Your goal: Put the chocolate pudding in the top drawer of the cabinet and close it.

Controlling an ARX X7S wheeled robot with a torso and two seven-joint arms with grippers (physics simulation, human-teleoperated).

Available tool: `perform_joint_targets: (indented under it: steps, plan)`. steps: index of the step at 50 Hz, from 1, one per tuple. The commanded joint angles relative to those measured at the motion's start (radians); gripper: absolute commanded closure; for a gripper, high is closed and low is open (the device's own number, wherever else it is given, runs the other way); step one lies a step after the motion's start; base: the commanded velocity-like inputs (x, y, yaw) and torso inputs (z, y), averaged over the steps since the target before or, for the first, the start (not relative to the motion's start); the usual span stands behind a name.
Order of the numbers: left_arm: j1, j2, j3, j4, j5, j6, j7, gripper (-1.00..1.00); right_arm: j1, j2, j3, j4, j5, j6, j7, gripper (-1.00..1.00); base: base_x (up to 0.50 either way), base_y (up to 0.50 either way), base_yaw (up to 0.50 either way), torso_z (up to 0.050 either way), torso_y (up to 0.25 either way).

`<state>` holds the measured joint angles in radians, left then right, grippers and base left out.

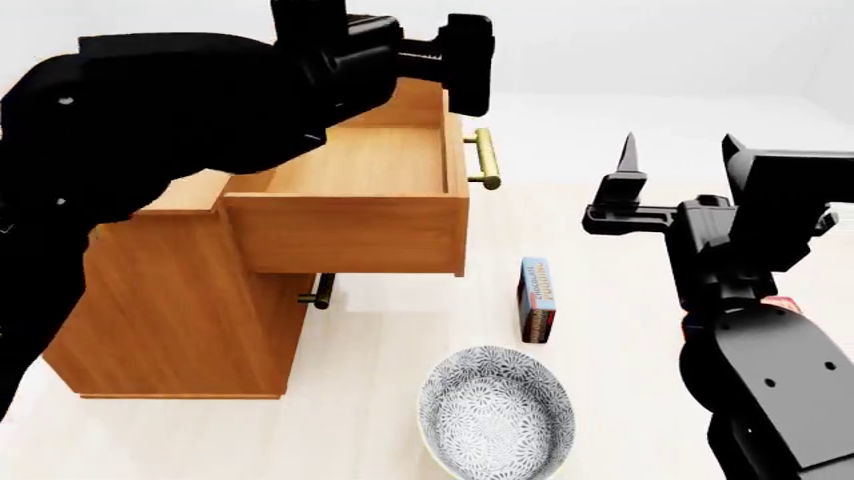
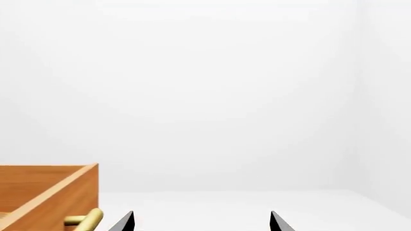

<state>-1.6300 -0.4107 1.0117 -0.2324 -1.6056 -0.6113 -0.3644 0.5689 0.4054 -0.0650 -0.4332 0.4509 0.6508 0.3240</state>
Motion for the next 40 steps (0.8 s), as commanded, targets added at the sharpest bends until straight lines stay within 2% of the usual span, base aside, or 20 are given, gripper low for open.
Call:
perform_joint_targets:
  steps: [1, 15, 18, 22, 30, 40]
  plan:
    - [0.063, -0.193, -0.059, 0.355, 0.065, 0.088, -0.207, -1.00, 0.009, -0.013, -0.020, 0.012, -0.009, -0.013, 0.003, -1.00, 0.00, 0.00, 0.00, 0.000, 0.000]
    - [0.286, -0.437, -0.106, 0.672, 0.224, 0.277, -0.262, -1.00, -0.029, -0.010, -0.033, -0.035, -0.017, -0.035, 0.010, -1.00, 0.00, 0.00, 0.00, 0.000, 0.000]
    - [0.326, -0.500, -0.125, 0.793, 0.227, 0.306, -0.339, -1.00, -0.037, -0.005, -0.032, -0.050, -0.015, -0.035, 0.011, -1.00, 0.00, 0.00, 0.00, 0.000, 0.000]
    - [0.387, -0.564, -0.134, 0.889, 0.263, 0.348, -0.384, -1.00, -0.042, 0.002, -0.028, -0.073, -0.007, -0.025, 0.013, -1.00, 0.00, 0.00, 0.00, 0.000, 0.000]
    - [0.530, -0.608, -0.121, 0.896, 0.413, 0.465, -0.343, -1.00, -0.064, 0.013, -0.011, -0.097, 0.013, -0.023, 0.009, -1.00, 0.00, 0.00, 0.00, 0.000, 0.000]
    - [0.656, -0.677, -0.112, 0.933, 0.522, 0.575, -0.327, -1.00, -0.077, 0.024, -0.006, -0.105, 0.028, -0.020, 0.000, -1.00, 0.00, 0.00, 0.00, 0.000, 0.000]
